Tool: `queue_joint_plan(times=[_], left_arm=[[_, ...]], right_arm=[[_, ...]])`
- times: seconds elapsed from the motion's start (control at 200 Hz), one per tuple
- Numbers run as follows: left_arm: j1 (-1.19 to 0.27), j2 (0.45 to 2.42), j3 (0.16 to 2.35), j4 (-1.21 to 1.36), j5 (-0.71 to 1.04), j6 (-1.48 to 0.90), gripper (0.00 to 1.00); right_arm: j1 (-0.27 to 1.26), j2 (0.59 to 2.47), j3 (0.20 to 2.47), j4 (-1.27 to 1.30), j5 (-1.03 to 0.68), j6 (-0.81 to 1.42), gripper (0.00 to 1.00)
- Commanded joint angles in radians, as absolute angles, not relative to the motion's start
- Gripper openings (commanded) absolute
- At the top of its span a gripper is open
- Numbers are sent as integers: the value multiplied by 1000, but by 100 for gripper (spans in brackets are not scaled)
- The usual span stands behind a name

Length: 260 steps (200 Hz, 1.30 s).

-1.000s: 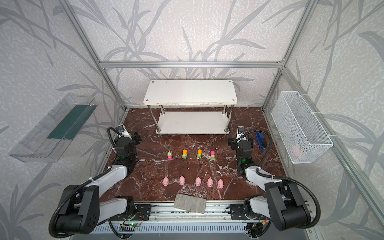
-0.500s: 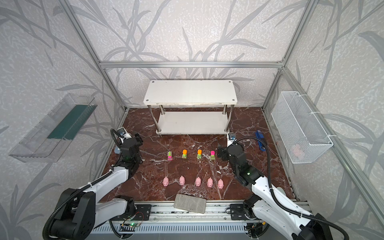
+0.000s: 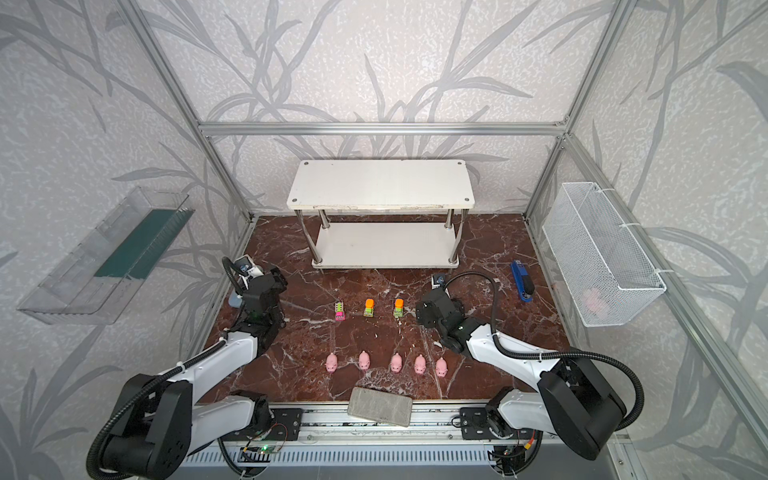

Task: Place and organize the plastic toys onto the shelf
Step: 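Move the right gripper over the green truck with pink top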

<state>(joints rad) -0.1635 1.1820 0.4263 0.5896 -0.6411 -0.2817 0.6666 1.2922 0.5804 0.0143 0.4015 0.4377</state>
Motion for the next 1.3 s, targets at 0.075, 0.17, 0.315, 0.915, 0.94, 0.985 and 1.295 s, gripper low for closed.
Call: queue_joint_plan(times=[0.075,0.17,0.315,0.915,0.94,0.985,1.295], left_arm=[[-167,1207,467,562,-626,-321,75],[-167,1217,468,563,-623,-325,75],[-167,1242,473,572,-620,-328,75],[-167,1287,486,582,-607,-327,75],[-168,1289,487,581,-607,-328,75],[-167,1293,488,581,-605,-328,75],[-167,1302,488,583,-601,-328,75]], right_arm=[[674,1367,630,74,391,497,92],[674,1403,636,85,399,506,91],[674,1454,659,92,424,505,88],[672,1572,689,101,426,564,79],[673,1579,690,102,423,566,79],[672,1585,690,101,422,574,78],[668,1629,704,109,428,586,71]])
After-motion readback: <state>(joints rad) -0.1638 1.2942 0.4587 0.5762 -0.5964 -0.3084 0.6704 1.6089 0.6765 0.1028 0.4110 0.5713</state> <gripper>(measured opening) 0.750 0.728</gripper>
